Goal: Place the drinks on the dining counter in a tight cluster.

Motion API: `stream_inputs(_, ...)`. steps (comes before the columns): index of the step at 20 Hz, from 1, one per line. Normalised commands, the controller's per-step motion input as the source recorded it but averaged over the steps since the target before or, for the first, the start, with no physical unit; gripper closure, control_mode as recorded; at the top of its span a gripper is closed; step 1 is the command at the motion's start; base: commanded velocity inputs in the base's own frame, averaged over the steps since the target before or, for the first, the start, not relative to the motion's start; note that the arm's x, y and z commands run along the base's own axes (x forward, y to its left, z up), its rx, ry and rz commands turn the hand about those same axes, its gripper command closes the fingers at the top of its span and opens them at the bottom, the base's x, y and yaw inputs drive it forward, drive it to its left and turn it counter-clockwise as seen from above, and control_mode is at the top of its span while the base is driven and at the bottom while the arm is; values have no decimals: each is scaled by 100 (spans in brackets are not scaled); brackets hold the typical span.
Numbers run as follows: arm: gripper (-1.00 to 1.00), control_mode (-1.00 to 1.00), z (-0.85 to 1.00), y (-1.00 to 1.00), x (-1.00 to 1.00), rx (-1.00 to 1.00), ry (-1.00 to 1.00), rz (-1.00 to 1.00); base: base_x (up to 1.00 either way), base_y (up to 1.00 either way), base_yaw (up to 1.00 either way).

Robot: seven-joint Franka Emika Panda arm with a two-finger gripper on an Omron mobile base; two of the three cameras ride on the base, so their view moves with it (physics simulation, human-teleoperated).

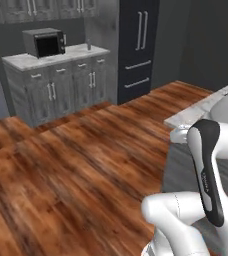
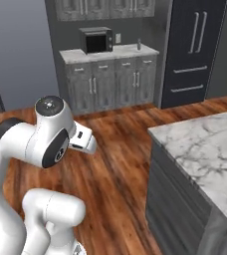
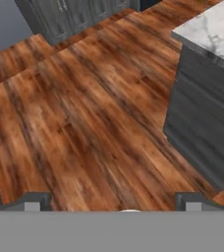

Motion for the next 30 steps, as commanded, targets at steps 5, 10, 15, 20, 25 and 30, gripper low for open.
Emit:
stream_inputs(5, -100, 100, 0, 0, 0, 0, 0, 0, 100, 41, 0)
stream_inputs(10, -100, 100, 0, 0, 0, 0, 0, 0, 100, 48, -1)
stream_inputs(15, -100, 100, 0, 0, 0, 0, 0, 0, 100, 42, -7)
stream_inputs(20, -100, 100, 0, 0, 0, 0, 0, 0, 100, 22, -16)
stream_inputs(25, -100, 100, 0, 0, 0, 0, 0, 0, 100, 56, -11)
stream_inputs(30, -100, 100, 0, 0, 0, 0, 0, 0, 100, 47, -3)
